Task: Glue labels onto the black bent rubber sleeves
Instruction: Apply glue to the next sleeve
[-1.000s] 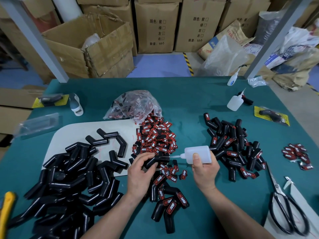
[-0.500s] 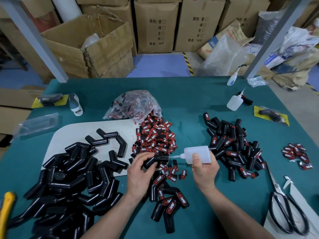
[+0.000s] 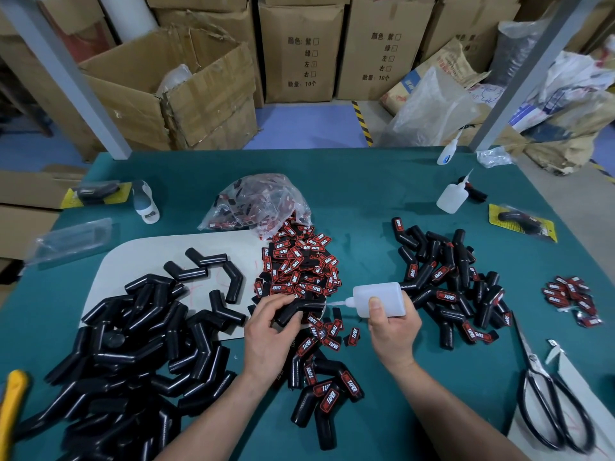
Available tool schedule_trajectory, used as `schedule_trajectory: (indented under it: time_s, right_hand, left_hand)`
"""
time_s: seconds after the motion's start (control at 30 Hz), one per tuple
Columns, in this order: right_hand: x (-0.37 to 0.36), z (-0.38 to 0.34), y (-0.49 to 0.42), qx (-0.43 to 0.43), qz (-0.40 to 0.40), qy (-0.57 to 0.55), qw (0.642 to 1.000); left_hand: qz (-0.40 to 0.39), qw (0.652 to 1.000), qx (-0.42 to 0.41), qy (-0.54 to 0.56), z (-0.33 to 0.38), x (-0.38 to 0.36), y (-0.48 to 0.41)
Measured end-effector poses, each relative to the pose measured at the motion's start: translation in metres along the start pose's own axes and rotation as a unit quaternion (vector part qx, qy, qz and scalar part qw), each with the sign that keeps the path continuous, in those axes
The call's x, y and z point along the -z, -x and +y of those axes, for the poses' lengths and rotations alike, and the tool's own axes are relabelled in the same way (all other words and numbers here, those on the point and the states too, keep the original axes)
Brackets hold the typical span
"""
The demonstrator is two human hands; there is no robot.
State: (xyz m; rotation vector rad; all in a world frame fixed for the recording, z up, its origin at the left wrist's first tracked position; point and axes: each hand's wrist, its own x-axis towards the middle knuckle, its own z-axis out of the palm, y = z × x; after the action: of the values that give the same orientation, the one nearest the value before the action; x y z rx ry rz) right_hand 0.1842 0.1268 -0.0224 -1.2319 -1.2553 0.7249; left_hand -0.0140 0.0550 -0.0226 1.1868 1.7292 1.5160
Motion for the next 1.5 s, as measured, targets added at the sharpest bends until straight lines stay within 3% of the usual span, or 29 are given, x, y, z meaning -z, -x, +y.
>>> schedule_trajectory:
  time_s: [1.0,1.5]
  right_hand:
    - [0.0,-0.001,-0.002,-0.018,0.033,-0.007,0.999]
    - [0.002,-0.001,-0.007,-0.015,0.032,0.002,0.999]
  left_hand:
    - [0.007,0.999,0.022,0.037,-0.011,0.001,-0.001]
    - [0.027,1.0,0.008,0.0,-0.001,0.003,-0.002]
